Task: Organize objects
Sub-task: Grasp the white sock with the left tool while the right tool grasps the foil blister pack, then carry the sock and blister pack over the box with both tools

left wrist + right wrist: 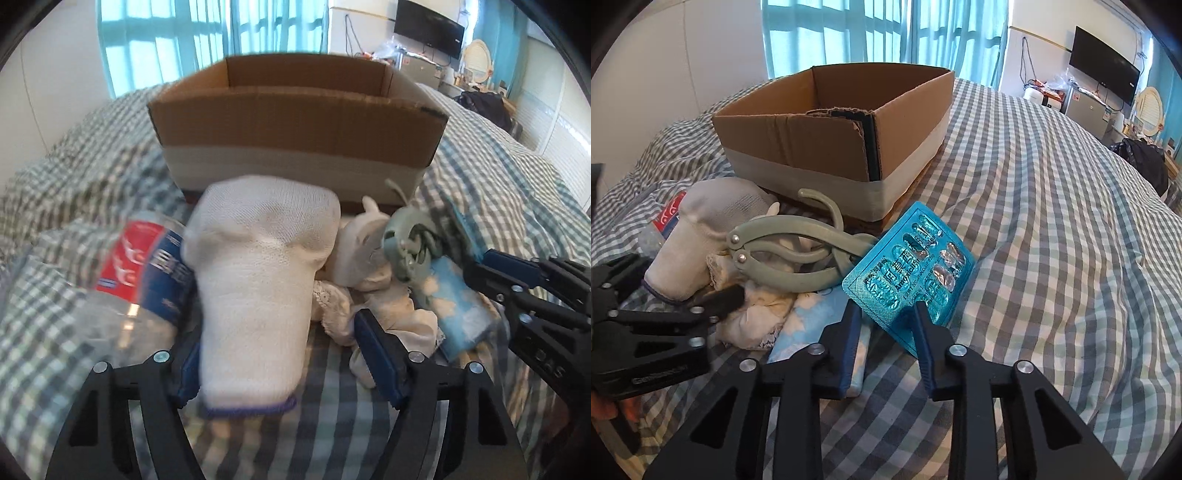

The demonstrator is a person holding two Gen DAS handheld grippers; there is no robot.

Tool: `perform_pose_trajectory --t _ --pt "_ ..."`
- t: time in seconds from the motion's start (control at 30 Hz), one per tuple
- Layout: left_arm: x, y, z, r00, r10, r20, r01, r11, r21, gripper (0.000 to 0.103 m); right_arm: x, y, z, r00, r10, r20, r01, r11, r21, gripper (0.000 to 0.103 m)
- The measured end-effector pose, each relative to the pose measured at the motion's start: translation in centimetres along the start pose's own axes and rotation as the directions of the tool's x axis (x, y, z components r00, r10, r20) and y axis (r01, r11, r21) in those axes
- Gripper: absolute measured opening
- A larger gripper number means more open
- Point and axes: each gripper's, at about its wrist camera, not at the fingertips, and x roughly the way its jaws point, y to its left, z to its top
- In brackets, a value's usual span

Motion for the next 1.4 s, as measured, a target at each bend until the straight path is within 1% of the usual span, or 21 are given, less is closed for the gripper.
perform_pose_trajectory --t 0.1,0.17,0.33,0.37,0.4,0.47,0.57,0.63,0.67,0.77,0.83,1.13,1.4 --pt "-1.4 0.4 1.0 0.999 0.006 0.038 -0.006 1.0 -0.002 0.077 0.0 0.0 0.1 1.0 -0.002 0.001 0.002 1.0 -0.001 0.026" --pt "-1.3 1.0 1.9 0.997 0.031 0.064 -0.03 0.999 -0.012 0.077 0.0 0.0 0.0 1.0 -0.004 0.001 0.004 1.0 -0.003 0.026" --pt "1.2 1.4 3.0 0.999 0.035 0.032 -0.034 0.999 -0.016 0.076 0.2 0.1 0.1 1.0 -0.01 -0.001 0.01 1.0 -0.006 0.025" --pt "1.5 1.0 3.0 0.999 0.033 0.031 -0.033 0.999 -0.011 0.072 0.3 0.1 0.2 1.0 -0.011 0.0 0.011 1.0 -0.006 0.024" --pt "1.9 0.7 3.1 0.999 0.038 0.028 -0.038 0.999 -0.004 0.068 0.3 0.1 0.3 1.0 -0.013 0.004 0.013 1.0 -0.005 0.021" --pt "2.4 0.5 3.0 0.999 0.043 0.021 -0.043 0.999 0.008 0.049 0.3 0.1 0.5 1.0 -0.015 0.011 0.015 1.0 -0.002 0.019" --pt "2.2 0.6 2.8 0.999 0.034 0.034 -0.035 0.999 0.017 0.041 -0.1 -0.3 0.7 0.999 -0.017 0.035 0.017 1.0 0.011 0.015" --pt "1.9 0.6 2.5 0.999 0.035 0.039 -0.036 0.999 0.019 0.039 -0.7 -0.5 0.8 0.998 -0.028 0.057 0.027 0.999 0.021 0.009" --pt "1.7 0.6 2.4 0.999 0.034 0.041 -0.035 0.999 0.018 0.037 -1.0 -0.6 0.8 0.997 -0.03 0.065 0.029 0.999 0.024 0.008" --pt "0.9 0.4 2.1 0.998 0.044 0.052 -0.045 0.999 0.028 0.035 -1.9 -0.6 0.9 0.995 -0.034 0.088 0.032 0.999 0.028 0.006" --pt "0.1 0.6 1.9 0.997 0.043 0.065 -0.044 0.999 0.017 0.034 -2.4 -0.6 0.8 0.994 -0.042 0.101 0.039 0.999 0.026 0.003" --pt "-3.2 1.5 1.7 0.993 0.04 0.109 -0.041 0.999 0.005 0.032 -6.3 0.0 0.9 0.985 -0.033 0.172 0.029 0.999 0.024 0.002" --pt "-8.1 1.8 2.1 0.976 0.045 0.213 -0.046 0.999 0.002 0.032 -11.0 0.4 1.3 0.969 -0.023 0.247 0.018 1.0 0.024 0.001"
